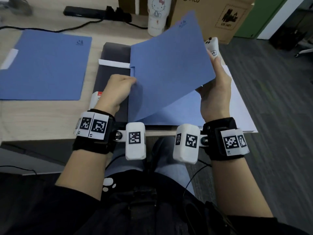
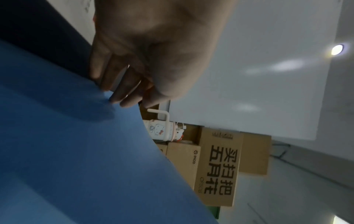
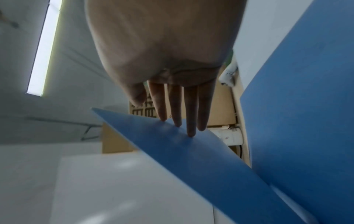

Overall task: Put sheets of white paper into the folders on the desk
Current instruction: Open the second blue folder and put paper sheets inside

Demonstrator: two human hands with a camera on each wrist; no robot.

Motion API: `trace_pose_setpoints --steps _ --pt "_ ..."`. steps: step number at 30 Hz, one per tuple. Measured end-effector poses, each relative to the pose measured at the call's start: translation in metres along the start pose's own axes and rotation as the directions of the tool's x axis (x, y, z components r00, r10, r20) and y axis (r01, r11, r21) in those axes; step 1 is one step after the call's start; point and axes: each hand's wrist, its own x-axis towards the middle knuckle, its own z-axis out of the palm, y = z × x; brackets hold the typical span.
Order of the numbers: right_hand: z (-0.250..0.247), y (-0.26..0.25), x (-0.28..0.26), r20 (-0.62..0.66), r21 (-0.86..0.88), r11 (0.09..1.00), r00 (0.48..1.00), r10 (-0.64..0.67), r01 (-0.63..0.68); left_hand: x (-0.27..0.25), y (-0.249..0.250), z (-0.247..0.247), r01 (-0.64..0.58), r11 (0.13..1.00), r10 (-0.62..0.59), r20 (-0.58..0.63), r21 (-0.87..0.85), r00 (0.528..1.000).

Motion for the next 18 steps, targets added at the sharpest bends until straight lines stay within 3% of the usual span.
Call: trace_pose_setpoints --steps 5,9,13,18 --pt "0.041 -0.002 -0.004 0.19 -0.119 0.984 0.976 -0.107 0.131 -0.019 0.01 -0.023 0.026 0.997 -0.013 0.162 -0.077 0.987" --pt "0.075 0.006 -0.006 0.414 -0.221 0.946 0.901 -0.128 0.236 -0.034 0.014 -0.046 0.027 0.999 -0.022 0.233 -0.018 0.972" --pt "0.099 0.027 -0.003 0.569 -0.298 0.909 0.819 -0.075 0.29 -0.044 0.015 -0.072 0.012 0.993 0.013 0.21 -0.12 0.978" --pt "0.12 0.053 -0.001 0.592 -0.497 0.823 0.801 0.09 0.276 -0.054 0.008 -0.103 -0.063 0.911 0.116 0.106 -0.407 0.988"
